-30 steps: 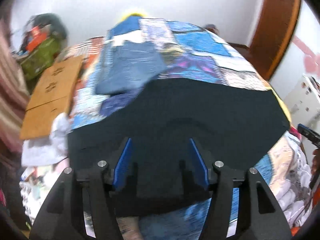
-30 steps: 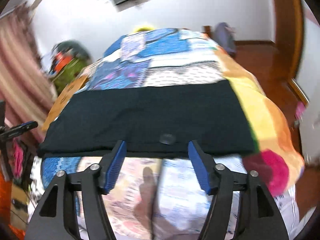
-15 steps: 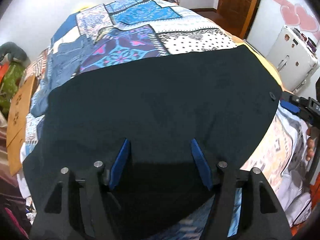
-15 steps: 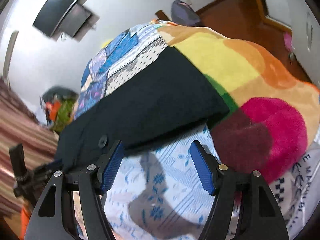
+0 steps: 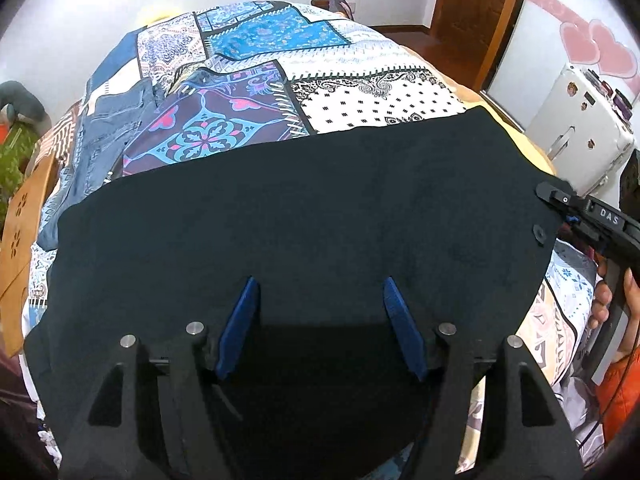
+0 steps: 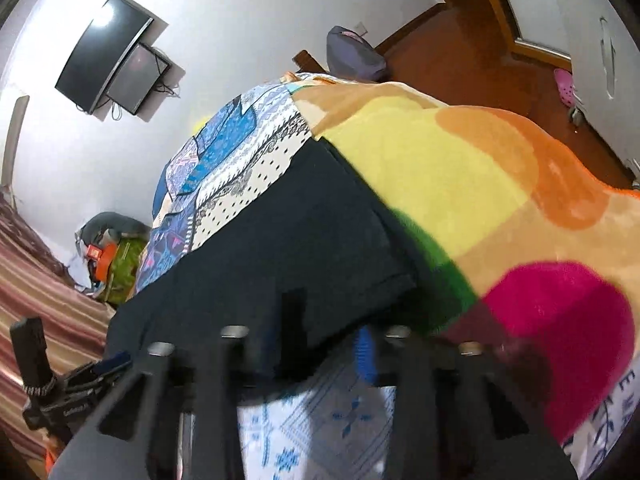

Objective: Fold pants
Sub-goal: 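Lay the folded trousers down and release with both grippers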

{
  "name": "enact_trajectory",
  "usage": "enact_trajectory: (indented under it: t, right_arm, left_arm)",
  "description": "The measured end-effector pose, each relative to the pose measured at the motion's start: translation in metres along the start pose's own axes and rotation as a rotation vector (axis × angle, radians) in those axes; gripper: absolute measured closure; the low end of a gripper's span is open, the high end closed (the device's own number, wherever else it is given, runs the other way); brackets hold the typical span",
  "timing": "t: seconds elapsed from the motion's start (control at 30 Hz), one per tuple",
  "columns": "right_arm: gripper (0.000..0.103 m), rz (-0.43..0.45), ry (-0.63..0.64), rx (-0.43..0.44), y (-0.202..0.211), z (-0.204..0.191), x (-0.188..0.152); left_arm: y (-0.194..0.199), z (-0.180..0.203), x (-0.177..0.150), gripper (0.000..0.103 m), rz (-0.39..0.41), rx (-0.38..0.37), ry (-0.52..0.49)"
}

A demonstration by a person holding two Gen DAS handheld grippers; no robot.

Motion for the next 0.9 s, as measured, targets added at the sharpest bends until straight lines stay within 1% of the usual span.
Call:
enact_trajectory:
  t: [0.1, 0.2, 0.33, 0.37, 0.57, 0.67, 0.8, 0.87, 0.9]
  right_arm:
    - [0.095, 0.020, 0.029, 0.007, 0.005, -0.006, 0.007]
    - [0.096, 0.061, 0.106, 0.023, 0.020, -0.028, 0.016]
    - [0.096, 0.112, 0.195, 0.065, 0.039, -0.066, 0.029]
    - [0.096, 0.117, 0.210, 0.075, 0.040, -0.073, 0.030]
    - [0.096, 0.153, 0.342, 0.177, 0.052, -0.148, 0.037]
    - [0.096, 0.144, 0.393, 0.238, 0.048, -0.185, 0.032]
    - [0.096, 0.119, 0.486, 0.298, 0.033, -0.237, 0.011]
    - [0.096, 0.088, 0.521, 0.323, 0.022, -0.255, -0.001]
    - [0.096, 0.060, 0.540, 0.343, 0.012, -0.266, -0.012]
  left_arm:
    - [0.005, 0.000, -0.001, 0.038, 0.001, -0.022, -0.001]
    - [0.015, -0.003, -0.001, 0.038, 0.022, -0.030, 0.006]
    - [0.041, -0.017, 0.002, 0.038, 0.096, -0.031, 0.043]
    - [0.051, -0.023, 0.002, 0.038, 0.118, -0.031, 0.058]
    - [0.100, -0.068, -0.007, 0.038, 0.226, 0.002, 0.145]
    - [0.123, -0.096, -0.018, 0.038, 0.277, 0.030, 0.196]
    - [0.150, -0.133, -0.034, 0.037, 0.328, 0.063, 0.276]
    - [0.157, -0.147, -0.040, 0.037, 0.341, 0.068, 0.310]
    - [0.160, -0.154, -0.044, 0.037, 0.347, 0.071, 0.327]
Point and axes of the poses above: each gripper's, at about its wrist camera, not at the fingertips, and y roughly against the way its jaws point, z to its right, x to its top, the point moved 4 cm from there along -y, roughly the way its jaws point
